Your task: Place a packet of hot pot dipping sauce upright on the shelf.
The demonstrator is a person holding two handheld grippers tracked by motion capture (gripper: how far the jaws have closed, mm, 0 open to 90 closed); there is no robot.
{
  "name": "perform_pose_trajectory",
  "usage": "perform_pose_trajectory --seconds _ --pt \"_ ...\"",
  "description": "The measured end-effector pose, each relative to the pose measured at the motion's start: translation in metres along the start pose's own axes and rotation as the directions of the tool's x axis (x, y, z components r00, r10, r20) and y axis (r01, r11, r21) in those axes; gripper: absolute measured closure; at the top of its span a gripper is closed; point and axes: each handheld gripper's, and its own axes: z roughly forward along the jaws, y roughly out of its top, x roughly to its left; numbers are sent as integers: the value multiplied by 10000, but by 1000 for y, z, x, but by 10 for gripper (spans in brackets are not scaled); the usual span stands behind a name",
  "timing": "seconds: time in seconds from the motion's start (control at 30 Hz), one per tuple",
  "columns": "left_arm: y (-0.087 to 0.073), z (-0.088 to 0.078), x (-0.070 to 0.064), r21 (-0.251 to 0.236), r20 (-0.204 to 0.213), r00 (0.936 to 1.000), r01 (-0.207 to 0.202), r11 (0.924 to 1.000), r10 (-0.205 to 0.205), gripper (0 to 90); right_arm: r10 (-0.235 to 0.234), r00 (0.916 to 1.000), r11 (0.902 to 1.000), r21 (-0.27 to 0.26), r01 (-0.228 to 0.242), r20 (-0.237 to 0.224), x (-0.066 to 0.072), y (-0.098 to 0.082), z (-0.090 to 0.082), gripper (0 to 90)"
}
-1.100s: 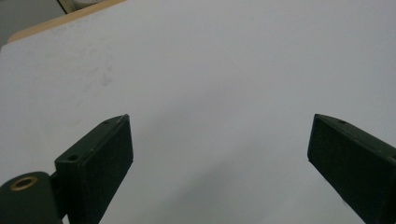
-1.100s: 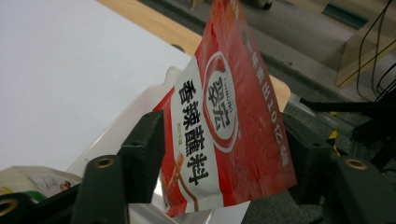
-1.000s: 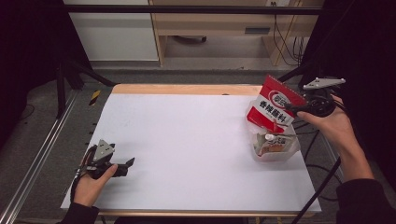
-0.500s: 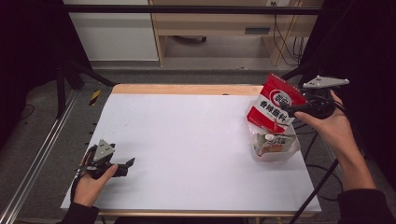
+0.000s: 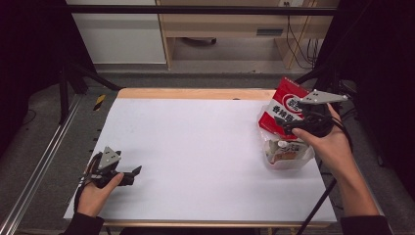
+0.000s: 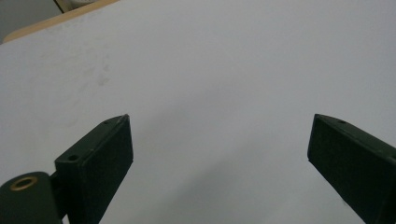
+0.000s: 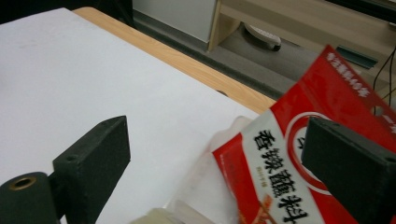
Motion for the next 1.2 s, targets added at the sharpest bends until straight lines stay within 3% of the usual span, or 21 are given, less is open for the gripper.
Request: perform_pose_trajectory --seconds 0.43,0.63,0.93,1.2 --pt "-1 -1 1 2 17 10000 -8 10000 8 67 -72 9987 9999 -125 65 -508 67 -8 7 76" --pt "-1 -1 1 10 29 10000 -36 10000 36 66 -87 9957 9999 -62 82 -925 94 -22 16 70" --pt "-1 0 0 48 81 9999 -67 10000 67 65 5 9916 9996 287 32 -1293 122 -46 32 67" --pt "-1 0 0 105 127 9999 -109 9999 108 64 228 9875 9981 602 -135 -1561 137 -62 47 66"
